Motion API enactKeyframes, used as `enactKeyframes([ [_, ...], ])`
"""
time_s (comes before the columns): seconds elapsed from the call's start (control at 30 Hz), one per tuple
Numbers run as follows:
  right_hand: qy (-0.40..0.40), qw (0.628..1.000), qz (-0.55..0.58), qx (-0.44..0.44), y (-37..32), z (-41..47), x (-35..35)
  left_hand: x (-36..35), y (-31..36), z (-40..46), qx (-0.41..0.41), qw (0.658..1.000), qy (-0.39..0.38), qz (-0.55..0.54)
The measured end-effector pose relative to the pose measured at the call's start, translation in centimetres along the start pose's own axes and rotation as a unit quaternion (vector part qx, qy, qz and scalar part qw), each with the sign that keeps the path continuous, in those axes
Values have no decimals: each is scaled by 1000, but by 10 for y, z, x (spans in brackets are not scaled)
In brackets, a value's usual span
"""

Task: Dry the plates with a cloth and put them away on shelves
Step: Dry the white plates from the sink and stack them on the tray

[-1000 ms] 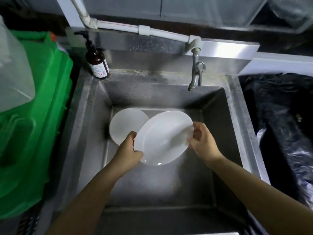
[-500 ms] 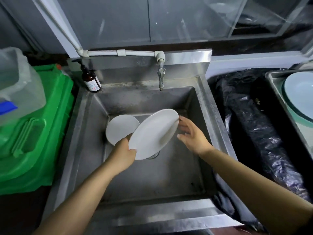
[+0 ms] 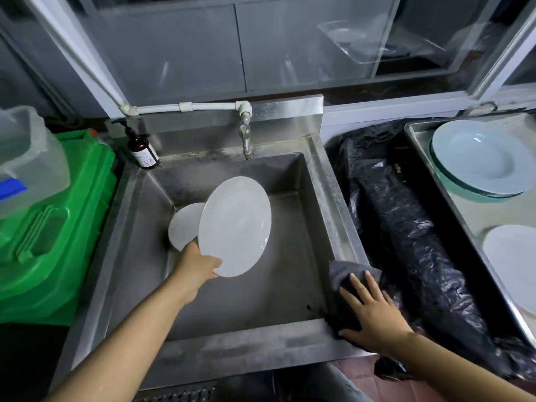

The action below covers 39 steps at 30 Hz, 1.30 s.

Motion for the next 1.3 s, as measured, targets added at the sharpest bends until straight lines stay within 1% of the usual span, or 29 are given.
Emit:
enactKeyframes([
  [0.07,22,1000,7,14,2,1,-1,-5,-1,-7,12,999,0,-32],
  [0.17,15,1000,3,7,4,7,-1,-12,4,-17,15,997,-3,-71],
  [0.27,76,996,-8,48,4,15,9,-18,16,-28,-3,993,-21,-114],
  [0.3,106,993,9,48,7,16,17,-19,21,-32,-12,992,-28,-125],
  [0.33,120,990,50,52,9,17,27,-20,26,-35,-22,990,-33,-133],
  [0.4,105,978,176,42,13,17,49,-23,37,-44,-42,988,-42,-146],
  [0.43,108,961,251,30,16,15,63,-25,43,-48,-51,986,-46,-152],
  [0.47,119,933,339,30,18,12,78,-27,50,-51,-58,984,-49,-160],
  [0.53,111,853,509,40,18,3,108,-30,61,-57,-70,980,-50,-181],
  [0.6,55,764,641,52,8,-10,132,-35,72,-62,-79,975,-52,-204],
  [0.63,29,729,682,56,2,-16,143,-37,78,-64,-81,973,-54,-210],
  [0.7,-4,675,734,70,-12,-28,165,-41,91,-67,-90,970,-61,-220],
  [0.8,-40,607,786,109,-36,-45,189,-46,109,-67,-104,963,-70,-239],
  [0.87,-40,577,805,130,-49,-52,202,-47,120,-63,-113,961,-82,-238],
  [0.97,3,556,821,131,-59,-55,216,-41,134,-51,-136,957,-112,-230],
  [1.1,38,549,824,133,-68,-56,232,-29,152,-38,-143,953,-167,-208],
  [1.17,48,556,818,138,-74,-58,239,-23,161,-33,-151,952,-178,-201],
  [1.23,67,571,806,140,-80,-64,245,-15,165,-27,-152,951,-168,-210],
  [1.3,111,586,791,133,-84,-69,250,-7,169,-20,-148,952,-159,-217],
])
Point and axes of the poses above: each hand's wrist, its own z-axis towards the middle knuckle, its own x-axis out of the back of the hand, y = z × x, the point moved 6 cm from there along z, towards the middle knuckle, and after that the axes turned 10 degrees about -x, right-handed, at the moved point
